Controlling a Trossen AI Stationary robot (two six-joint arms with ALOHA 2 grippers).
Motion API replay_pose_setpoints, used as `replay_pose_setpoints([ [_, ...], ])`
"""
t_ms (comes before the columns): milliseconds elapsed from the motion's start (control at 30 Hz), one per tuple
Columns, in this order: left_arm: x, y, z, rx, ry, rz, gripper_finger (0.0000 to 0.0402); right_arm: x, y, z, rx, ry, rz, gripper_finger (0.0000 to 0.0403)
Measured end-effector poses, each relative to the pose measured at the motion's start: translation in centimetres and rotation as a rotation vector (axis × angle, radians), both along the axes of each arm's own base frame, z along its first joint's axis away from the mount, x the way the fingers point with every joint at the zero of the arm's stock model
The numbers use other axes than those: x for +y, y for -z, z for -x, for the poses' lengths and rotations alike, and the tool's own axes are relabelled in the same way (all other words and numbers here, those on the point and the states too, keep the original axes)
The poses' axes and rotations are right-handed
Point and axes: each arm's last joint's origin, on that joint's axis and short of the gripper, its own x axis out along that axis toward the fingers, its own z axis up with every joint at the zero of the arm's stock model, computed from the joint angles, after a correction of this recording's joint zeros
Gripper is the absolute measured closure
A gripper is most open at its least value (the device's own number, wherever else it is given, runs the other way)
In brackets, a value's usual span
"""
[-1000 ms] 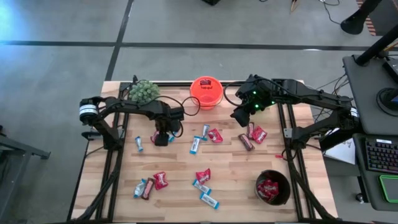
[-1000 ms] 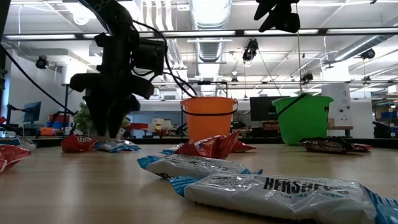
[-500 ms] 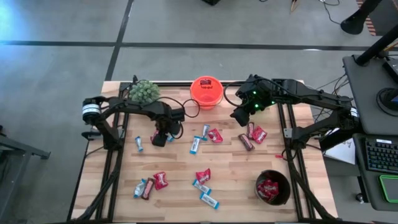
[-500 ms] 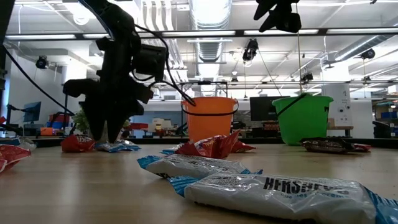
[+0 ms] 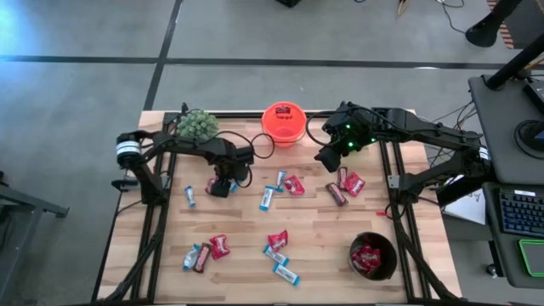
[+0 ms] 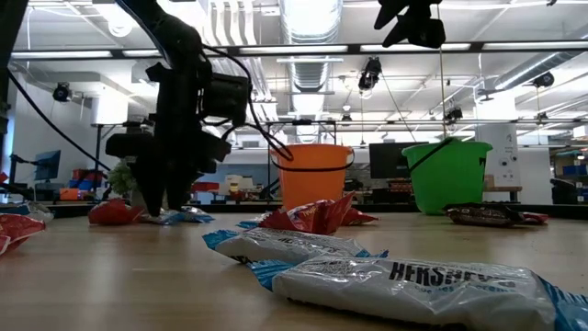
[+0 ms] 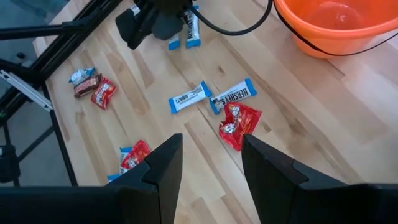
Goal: Organize candy in baskets
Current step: Put the white chocolate into the orange bucket
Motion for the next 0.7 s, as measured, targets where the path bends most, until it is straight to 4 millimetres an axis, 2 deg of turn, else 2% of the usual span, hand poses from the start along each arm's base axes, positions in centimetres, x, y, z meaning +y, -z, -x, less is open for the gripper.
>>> replay_pose_setpoints([
  [133, 0.0, 0.7, 0.1, 0.028, -0.04, 0.082, 0.0209, 0.0, 0.0, 0.0, 0.0, 0.004, -0.004, 0.025],
  [333, 0.0, 1.1, 0.0, 0.052, -0.056, 0.098, 0.0223, 0.0, 0.0, 0.0, -0.001, 0.004, -0.004, 0.025],
  [433, 0.0, 1.0, 0.1, 0.055, -0.062, 0.099, 0.0264, 0.0, 0.0, 0.0, -0.002, 0.004, -0.003, 0.025],
  [600, -0.4, 0.6, 0.7, 0.1, -0.09, 0.168, 0.0375, 0.0, 0.0, 0.0, -0.004, 0.002, -0.001, 0.025],
  [700, -0.6, 0.1, 0.7, 0.096, -0.118, 0.231, 0.0387, 0.0, 0.0, 0.0, -0.004, -0.005, 0.006, 0.025],
])
